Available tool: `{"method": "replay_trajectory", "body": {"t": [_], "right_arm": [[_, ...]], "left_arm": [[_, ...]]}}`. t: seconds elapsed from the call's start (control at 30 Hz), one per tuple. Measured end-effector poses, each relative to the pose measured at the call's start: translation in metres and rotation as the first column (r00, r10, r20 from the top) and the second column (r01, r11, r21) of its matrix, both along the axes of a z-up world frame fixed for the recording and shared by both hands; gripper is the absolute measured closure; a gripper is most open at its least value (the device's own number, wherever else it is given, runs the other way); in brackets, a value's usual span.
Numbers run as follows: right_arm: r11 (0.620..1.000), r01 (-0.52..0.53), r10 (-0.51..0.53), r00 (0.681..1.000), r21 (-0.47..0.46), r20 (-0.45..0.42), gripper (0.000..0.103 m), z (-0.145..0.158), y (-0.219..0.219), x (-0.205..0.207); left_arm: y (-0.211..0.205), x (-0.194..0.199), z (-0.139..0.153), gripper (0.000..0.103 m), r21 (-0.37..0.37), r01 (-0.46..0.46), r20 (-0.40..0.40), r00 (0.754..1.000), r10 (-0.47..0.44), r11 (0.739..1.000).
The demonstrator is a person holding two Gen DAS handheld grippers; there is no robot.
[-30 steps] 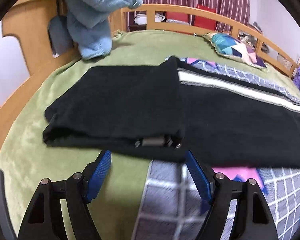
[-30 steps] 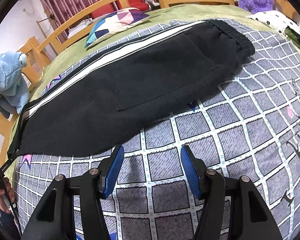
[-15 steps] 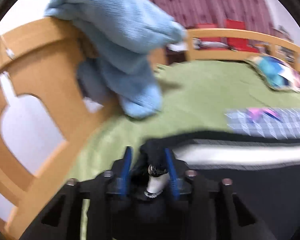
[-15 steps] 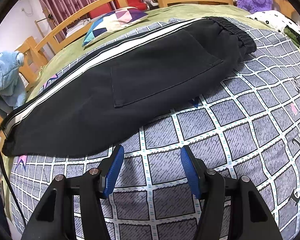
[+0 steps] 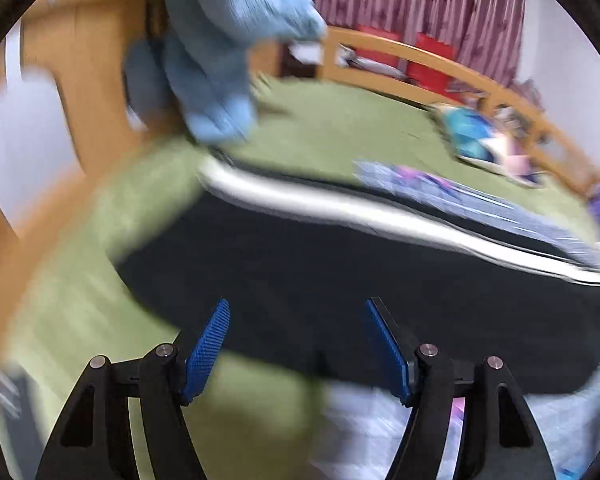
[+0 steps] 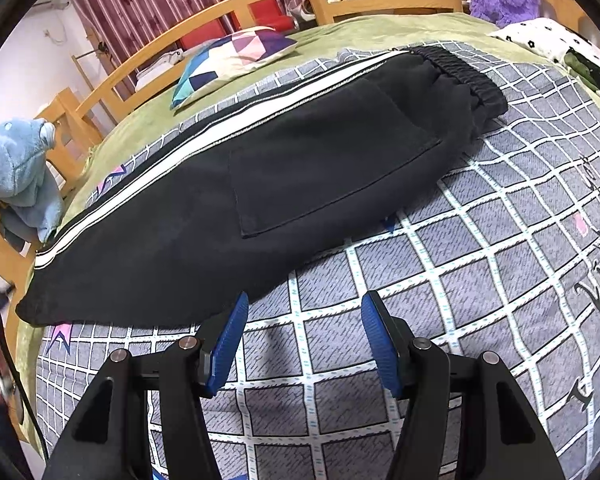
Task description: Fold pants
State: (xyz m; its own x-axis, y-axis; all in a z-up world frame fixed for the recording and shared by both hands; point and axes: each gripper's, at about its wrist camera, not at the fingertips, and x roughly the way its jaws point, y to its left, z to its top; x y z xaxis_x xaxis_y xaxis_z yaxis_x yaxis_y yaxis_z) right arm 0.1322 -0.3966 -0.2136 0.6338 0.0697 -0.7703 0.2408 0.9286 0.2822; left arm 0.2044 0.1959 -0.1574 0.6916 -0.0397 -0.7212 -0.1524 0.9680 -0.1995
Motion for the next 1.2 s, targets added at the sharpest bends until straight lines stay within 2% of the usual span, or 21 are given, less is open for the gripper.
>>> {"method": "replay_trajectory", "body": {"t": [0.1,0.17,0.2,0.23,0.33,0.47,0.53,0.63,0.73,0.77,0.8,0.83,0.87,0.9,1.0,1.1,1.2], "right_arm": [[1.0,0.008,-0.008,1.0,0.021,0.024,0.039,0.001,-0.011,0.001],[0.999,0.023,-0.025,0.999,0.047,0.033,0.038,-0.003,-0.023,0.005],[0.997,0.029,-0.031,0.999,0.068,0.033,0.038,-0.007,-0.028,0.006],[0.995,0.035,-0.038,0.999,0.095,0.03,0.038,-0.011,-0.034,0.008],[0.979,0.053,-0.06,0.998,0.199,0.029,0.038,-0.024,-0.051,0.018],[0.945,0.072,-0.104,0.991,0.319,0.085,0.038,-0.028,-0.072,0.036],[0.927,0.091,-0.131,0.987,0.364,0.088,0.038,-0.033,-0.083,0.051],[0.913,0.126,-0.17,0.982,0.387,0.082,0.038,-0.039,-0.089,0.076],[0.905,0.157,-0.207,0.975,0.395,0.086,0.036,-0.04,-0.091,0.105],[0.903,0.17,-0.22,0.972,0.395,0.085,0.038,-0.04,-0.09,0.112],[0.903,0.184,-0.233,0.969,0.388,0.081,0.062,-0.039,-0.091,0.118],[0.911,0.219,-0.255,0.965,0.349,0.06,0.085,-0.038,-0.09,0.124],[0.926,0.242,-0.261,0.965,0.288,0.028,0.092,-0.034,-0.091,0.13],[0.928,0.235,-0.254,0.967,0.289,0.029,0.095,-0.03,-0.091,0.129],[0.939,0.178,-0.218,0.97,0.293,0.109,0.096,0.009,-0.093,0.106],[0.967,0.149,-0.188,0.965,0.207,0.18,0.096,0.058,-0.085,0.068],[0.983,0.124,-0.149,0.969,0.133,0.195,0.096,0.087,-0.082,0.016]], "left_arm": [[-0.009,-0.019,-0.031,0.035,-0.208,0.027,-0.038,0.999,-0.035,0.978],[-0.011,-0.021,-0.053,0.035,-0.328,0.011,-0.064,0.997,-0.034,0.945],[-0.01,-0.017,-0.066,0.035,-0.393,-0.005,-0.082,0.996,-0.03,0.919],[-0.009,-0.014,-0.073,0.035,-0.423,-0.016,-0.087,0.996,-0.023,0.906],[-0.006,-0.002,-0.077,0.035,-0.459,-0.006,-0.026,1.0,-0.007,0.888],[0.011,0.027,-0.088,0.036,-0.581,-0.03,-0.015,1.0,0.026,0.813],[0.017,0.038,-0.091,0.038,-0.603,-0.058,-0.015,0.998,0.061,0.795],[0.014,0.058,-0.092,0.038,-0.584,-0.099,-0.029,0.994,0.101,0.806],[-0.001,0.08,-0.087,0.041,-0.523,-0.109,-0.027,0.993,0.111,0.845],[-0.005,0.087,-0.085,0.058,-0.492,-0.119,-0.033,0.992,0.118,0.862],[-0.007,0.092,-0.083,0.085,-0.45,-0.138,-0.047,0.99,0.131,0.882],[-0.006,0.097,-0.078,0.091,-0.425,-0.142,-0.049,0.99,0.134,0.894],[-0.004,0.098,-0.069,0.092,-0.435,-0.13,-0.036,0.991,0.128,0.891],[-0.004,0.097,-0.059,0.093,-0.436,-0.123,-0.029,0.992,0.123,0.892],[-0.01,0.076,-0.02,0.094,-0.392,-0.073,0.013,0.996,0.084,0.917],[-0.018,0.029,0.014,0.094,-0.35,-0.009,0.057,0.998,0.031,0.937],[-0.015,-0.036,0.024,0.094,-0.342,0.037,0.065,0.998,-0.016,0.939]]}}
